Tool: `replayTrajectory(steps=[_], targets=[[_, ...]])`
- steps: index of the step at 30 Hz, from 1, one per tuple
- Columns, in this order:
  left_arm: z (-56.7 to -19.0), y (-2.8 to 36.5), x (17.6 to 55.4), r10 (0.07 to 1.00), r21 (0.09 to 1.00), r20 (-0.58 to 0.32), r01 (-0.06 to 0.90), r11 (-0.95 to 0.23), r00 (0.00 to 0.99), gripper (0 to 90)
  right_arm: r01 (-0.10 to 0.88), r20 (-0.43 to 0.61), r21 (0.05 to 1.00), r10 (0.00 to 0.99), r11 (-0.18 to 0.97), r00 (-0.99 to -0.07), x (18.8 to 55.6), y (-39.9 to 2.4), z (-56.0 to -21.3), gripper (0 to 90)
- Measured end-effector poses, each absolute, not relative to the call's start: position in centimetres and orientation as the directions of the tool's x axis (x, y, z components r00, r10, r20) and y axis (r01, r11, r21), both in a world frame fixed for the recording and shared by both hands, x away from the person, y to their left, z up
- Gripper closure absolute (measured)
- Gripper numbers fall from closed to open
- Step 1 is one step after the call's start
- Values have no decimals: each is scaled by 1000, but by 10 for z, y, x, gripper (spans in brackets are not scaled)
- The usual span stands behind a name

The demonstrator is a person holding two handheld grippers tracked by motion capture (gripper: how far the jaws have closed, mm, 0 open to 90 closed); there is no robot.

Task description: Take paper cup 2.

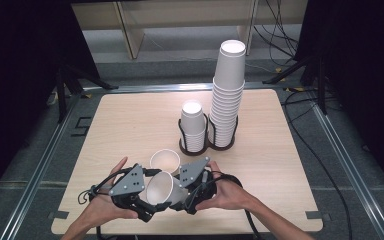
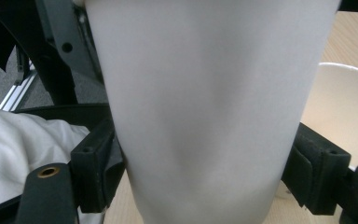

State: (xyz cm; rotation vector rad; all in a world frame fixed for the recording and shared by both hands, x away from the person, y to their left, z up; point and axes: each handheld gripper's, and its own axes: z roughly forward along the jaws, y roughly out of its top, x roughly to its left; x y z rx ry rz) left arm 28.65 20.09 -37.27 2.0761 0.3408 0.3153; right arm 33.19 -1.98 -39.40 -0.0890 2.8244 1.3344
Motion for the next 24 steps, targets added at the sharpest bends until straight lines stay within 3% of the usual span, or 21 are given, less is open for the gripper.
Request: replayTrajectory(steps=[10,12,24], targets=[[-370,209,284,382,901,84,93,-423,920,101,-57,-52,775,-26,630,-998,333,-26,-393,237],[-365,217,282,388,923,60,97,-372,920,161,-43,-57,766,1,641,-998,336,-30,-396,237],[-370,239,282,472,962,-35,158,-223,881,149,76,-4,882,168,466,-986,347,-76,-408,230]])
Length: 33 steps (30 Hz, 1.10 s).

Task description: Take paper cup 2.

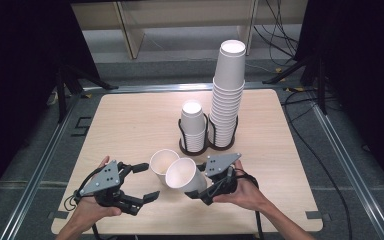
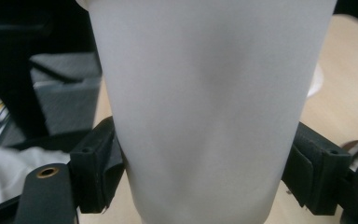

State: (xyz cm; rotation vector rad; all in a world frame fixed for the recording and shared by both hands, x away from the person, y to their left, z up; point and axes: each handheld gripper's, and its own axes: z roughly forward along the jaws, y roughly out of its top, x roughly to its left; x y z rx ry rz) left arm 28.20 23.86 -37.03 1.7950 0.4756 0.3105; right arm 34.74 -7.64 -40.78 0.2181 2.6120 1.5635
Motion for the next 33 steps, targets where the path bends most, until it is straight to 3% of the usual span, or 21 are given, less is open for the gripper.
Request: replayTrajectory(steps=[2,3,4,14,23,24,27,29,33], targets=[[-373,243,285,482,975,-7,113,-193,876,149,99,11,900,207,424,-978,350,-85,-409,229],[-370,250,295,453,965,147,-27,-260,879,148,99,8,909,222,404,-975,352,-89,-409,229],[-376,248,281,531,975,-43,151,-162,846,148,111,19,916,236,386,-972,353,-92,-410,229],[-390,267,280,609,985,-75,152,-76,789,148,172,65,953,390,248,-918,367,-134,-430,227],[-409,272,278,639,983,-82,168,-76,765,147,215,77,948,484,235,-872,372,-162,-441,226],[-412,272,279,637,985,-91,165,-57,765,148,186,51,954,485,234,-873,375,-165,-441,226],[-416,276,278,656,979,-97,190,-72,748,148,248,118,948,502,201,-857,374,-170,-443,225],[-420,278,278,661,978,-91,192,-82,745,147,198,48,951,521,236,-852,377,-175,-444,225],[-427,281,277,666,978,-93,193,-77,740,148,209,50,948,536,241,-843,377,-179,-450,225]])
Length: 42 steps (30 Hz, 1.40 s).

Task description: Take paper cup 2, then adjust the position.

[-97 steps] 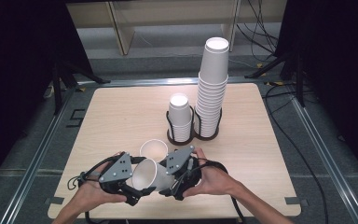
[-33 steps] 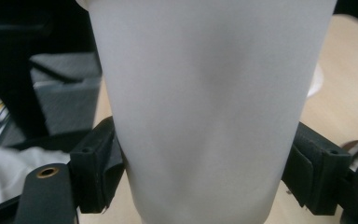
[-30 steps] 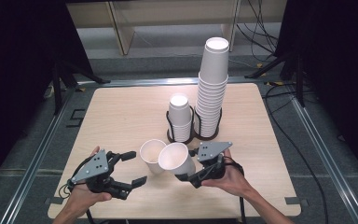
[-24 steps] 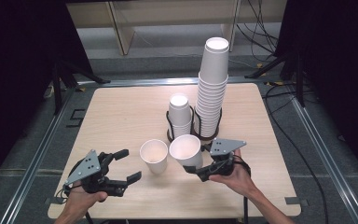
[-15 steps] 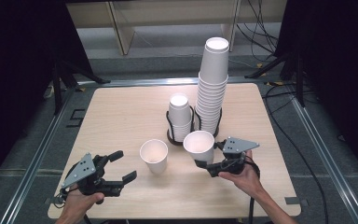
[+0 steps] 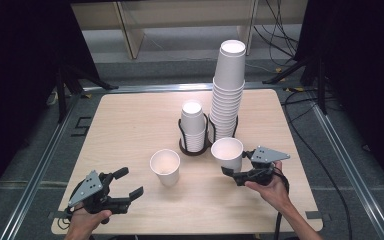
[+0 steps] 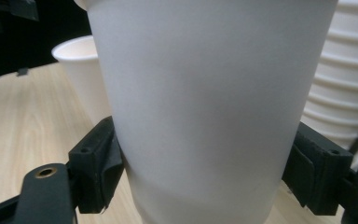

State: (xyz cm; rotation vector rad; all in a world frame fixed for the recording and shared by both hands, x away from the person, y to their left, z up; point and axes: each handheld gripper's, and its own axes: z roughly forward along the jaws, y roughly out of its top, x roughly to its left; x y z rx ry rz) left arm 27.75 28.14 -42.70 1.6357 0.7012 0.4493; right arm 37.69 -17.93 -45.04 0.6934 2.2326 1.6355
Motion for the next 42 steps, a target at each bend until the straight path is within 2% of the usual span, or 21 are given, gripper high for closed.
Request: replayTrajectory(steps=[3,5,6,8,9,11,13,14,20,29,35,42], targets=[[-430,283,277,672,977,-92,195,-80,735,148,210,53,949,537,235,-842,379,-182,-454,224],[-432,283,278,671,978,-88,193,-83,736,148,255,84,935,544,247,-835,378,-183,-456,224],[-434,282,280,663,980,-95,188,-70,743,148,207,43,947,543,244,-839,382,-184,-458,224],[-434,283,278,672,975,-90,204,-93,735,147,218,47,942,544,253,-837,382,-184,-460,223],[-435,281,279,666,978,-93,195,-80,740,148,254,81,935,549,247,-832,379,-183,-460,223],[-435,281,278,672,974,-79,199,-105,737,148,229,57,939,539,257,-840,382,-183,-461,223],[-435,281,278,675,974,-72,197,-111,734,148,254,79,931,536,261,-841,382,-183,-461,223],[-435,281,278,675,974,-72,198,-111,734,148,226,46,935,541,272,-840,383,-184,-462,223],[-436,280,281,674,977,-86,194,-86,734,148,232,29,927,559,296,-829,383,-192,-463,222],[-438,282,280,677,976,-81,197,-96,731,148,293,66,906,582,305,-811,383,-202,-473,222],[-440,280,278,673,970,-76,210,-120,735,148,290,60,906,583,310,-810,384,-202,-475,222],[-441,278,281,662,975,-92,202,-92,744,147,285,55,907,581,312,-812,384,-201,-476,221]])
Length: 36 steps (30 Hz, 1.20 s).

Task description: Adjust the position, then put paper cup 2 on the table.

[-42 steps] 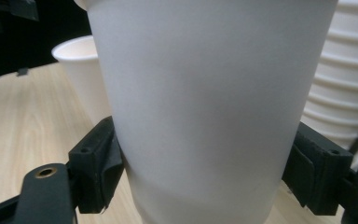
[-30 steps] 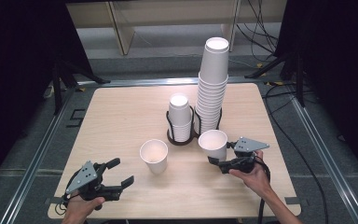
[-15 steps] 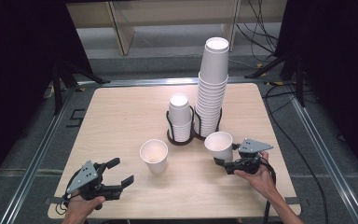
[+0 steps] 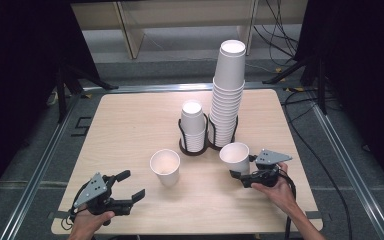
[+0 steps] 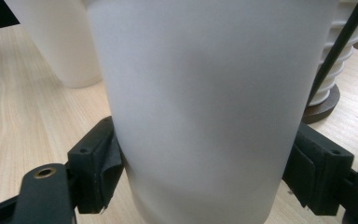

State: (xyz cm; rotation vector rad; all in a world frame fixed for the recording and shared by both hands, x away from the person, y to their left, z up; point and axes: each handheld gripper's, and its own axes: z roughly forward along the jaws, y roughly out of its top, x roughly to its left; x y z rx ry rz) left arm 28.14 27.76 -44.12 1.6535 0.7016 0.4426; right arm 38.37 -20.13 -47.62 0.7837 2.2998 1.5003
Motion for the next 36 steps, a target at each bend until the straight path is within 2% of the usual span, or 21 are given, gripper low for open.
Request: replayTrajectory(steps=[13,14,18,27,30,32,36], targets=[[-440,279,281,676,972,-86,212,-106,732,148,288,62,905,571,314,-819,384,-200,-477,220],[-441,278,282,668,975,-90,201,-90,738,148,265,38,908,566,324,-824,386,-200,-478,220],[-441,279,282,671,975,-89,201,-91,736,148,297,78,903,561,310,-824,385,-199,-479,220],[-441,281,279,678,973,-74,202,-112,731,148,306,65,890,572,337,-818,388,-199,-483,219],[-441,281,279,678,973,-74,202,-112,731,148,344,95,874,574,344,-813,389,-197,-487,217],[-441,281,279,677,973,-76,204,-112,732,148,317,58,879,582,356,-811,390,-197,-486,217],[-443,279,280,667,976,-85,196,-93,740,148,337,84,876,578,345,-811,390,-199,-487,213]])
